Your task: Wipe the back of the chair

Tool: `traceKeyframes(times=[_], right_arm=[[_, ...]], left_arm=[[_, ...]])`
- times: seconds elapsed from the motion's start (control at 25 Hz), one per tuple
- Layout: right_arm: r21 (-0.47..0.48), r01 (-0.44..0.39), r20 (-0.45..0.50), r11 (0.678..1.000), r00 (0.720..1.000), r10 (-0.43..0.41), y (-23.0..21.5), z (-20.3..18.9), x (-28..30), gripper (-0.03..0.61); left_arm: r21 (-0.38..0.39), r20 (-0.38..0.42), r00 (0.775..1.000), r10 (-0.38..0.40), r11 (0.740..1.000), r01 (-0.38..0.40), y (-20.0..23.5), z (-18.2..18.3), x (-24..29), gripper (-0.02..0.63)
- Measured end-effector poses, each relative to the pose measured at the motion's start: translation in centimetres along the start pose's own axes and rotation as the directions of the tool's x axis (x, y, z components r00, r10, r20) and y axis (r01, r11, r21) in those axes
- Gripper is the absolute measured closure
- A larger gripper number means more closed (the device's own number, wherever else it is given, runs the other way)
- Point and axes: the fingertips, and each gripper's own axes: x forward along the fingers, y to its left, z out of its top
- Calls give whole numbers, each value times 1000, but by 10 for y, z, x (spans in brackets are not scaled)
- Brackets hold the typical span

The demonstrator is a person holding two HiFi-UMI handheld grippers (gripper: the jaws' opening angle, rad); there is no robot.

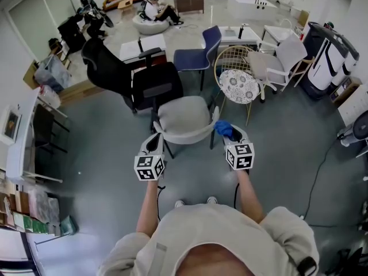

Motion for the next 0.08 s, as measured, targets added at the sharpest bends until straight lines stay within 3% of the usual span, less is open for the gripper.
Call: traceKeyframes(times=[0.08], right_arm=[[0,-2,-1,1000,1000,2,2,0,-1,482]], left_arm=[[1,-1,1000,1,1000,-1,0,0,-2,613]])
